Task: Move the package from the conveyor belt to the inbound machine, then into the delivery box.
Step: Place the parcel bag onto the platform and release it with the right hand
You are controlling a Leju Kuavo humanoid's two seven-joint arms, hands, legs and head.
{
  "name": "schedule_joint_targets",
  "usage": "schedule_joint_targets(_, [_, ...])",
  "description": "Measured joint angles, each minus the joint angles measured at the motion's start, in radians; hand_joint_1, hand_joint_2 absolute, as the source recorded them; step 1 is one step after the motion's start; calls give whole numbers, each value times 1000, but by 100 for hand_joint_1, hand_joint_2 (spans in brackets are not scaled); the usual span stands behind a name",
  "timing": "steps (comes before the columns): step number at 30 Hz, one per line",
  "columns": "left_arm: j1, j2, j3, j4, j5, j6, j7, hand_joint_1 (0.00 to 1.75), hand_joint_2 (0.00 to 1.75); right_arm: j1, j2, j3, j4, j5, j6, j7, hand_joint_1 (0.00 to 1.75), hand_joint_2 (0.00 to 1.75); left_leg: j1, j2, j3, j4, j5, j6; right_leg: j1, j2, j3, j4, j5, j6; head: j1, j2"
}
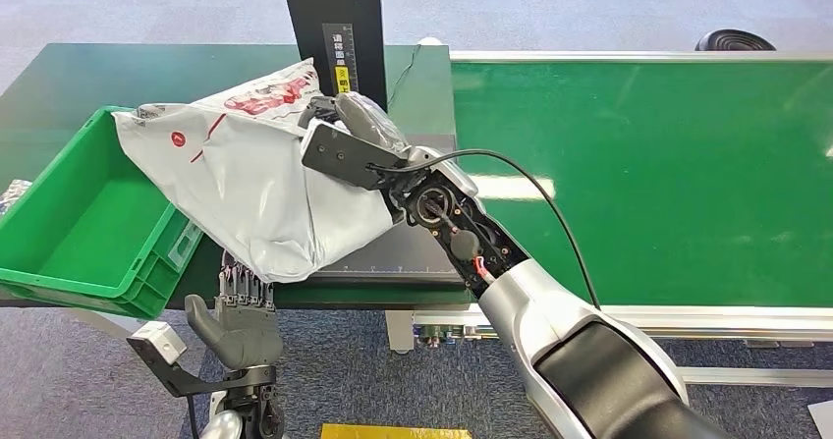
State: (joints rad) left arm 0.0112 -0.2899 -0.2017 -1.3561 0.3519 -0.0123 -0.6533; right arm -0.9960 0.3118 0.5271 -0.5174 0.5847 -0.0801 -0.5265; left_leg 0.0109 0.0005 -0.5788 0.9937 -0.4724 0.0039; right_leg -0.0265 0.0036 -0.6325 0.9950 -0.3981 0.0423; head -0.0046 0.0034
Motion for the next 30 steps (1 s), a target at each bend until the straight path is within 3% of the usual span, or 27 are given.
schedule_joint_targets(22, [-1,-12,25,1,-10,-8,14,0,0,0,-2,25,38,8,-18,42,0,175,0,0,0,0,0,0,0,0,0,0,0,0,0,0])
schedule_joint_targets(29, [2,0,30,-32,-97,7,10,0,0,-28,-26,27,38,2,-30,46,0,175,0,0,0,0,0,0,0,0,0,0,0,0,0,0])
schedule_joint_targets(30, [3,5,32,-44,-108,11,12,0,44,-36,-33,25,34,-5,-33,44,0,175,0,0,0,0,0,0,0,0,0,0,0,0,0,0])
